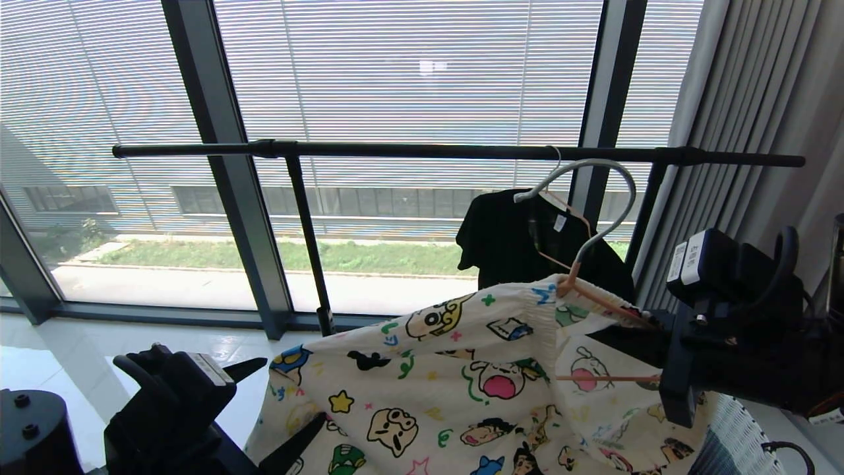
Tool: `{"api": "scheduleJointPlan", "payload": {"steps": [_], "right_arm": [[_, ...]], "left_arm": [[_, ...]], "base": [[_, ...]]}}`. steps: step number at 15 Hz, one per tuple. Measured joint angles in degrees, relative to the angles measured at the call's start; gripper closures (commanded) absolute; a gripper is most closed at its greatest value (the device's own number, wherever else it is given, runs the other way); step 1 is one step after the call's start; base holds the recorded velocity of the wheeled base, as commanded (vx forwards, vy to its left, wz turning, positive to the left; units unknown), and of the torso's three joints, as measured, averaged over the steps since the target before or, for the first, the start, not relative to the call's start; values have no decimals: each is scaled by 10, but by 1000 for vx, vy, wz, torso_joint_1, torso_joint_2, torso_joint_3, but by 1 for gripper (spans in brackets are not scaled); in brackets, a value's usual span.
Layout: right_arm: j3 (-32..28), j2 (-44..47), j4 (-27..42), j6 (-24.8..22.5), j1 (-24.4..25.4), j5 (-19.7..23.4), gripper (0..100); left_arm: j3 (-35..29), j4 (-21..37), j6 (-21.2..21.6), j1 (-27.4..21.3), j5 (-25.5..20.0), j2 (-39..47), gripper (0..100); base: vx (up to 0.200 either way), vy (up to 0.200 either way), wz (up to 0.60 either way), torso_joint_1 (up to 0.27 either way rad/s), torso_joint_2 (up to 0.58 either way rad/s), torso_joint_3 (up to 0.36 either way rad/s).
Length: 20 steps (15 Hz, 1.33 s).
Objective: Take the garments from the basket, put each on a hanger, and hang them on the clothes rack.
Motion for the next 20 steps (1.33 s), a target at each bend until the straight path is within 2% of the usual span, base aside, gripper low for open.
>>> {"api": "scheduleJointPlan", "payload": {"steps": [4,9,11,14,15,20], "right_arm": [[1,-1,0,11,-2,-1,100],[1,7,-36,43,-12,-5,100],[1,10,-39,44,-16,-5,100],[1,13,-40,45,-17,-5,100],[1,14,-41,45,-17,-5,100],[6,19,-39,52,-18,-8,100]], "left_arm": [[5,0,-5,29,1,3,100],[37,-1,33,156,4,23,100],[39,-1,34,170,4,31,100],[41,-1,35,160,5,28,100],[41,-1,35,158,6,26,0],[49,0,34,157,64,14,0]], "base": [[0,0,0,0,0,0],[0,0,0,0,0,0],[0,0,0,0,0,0],[0,0,0,0,0,0],[0,0,0,0,0,0],[0,0,0,0,0,0]]}}
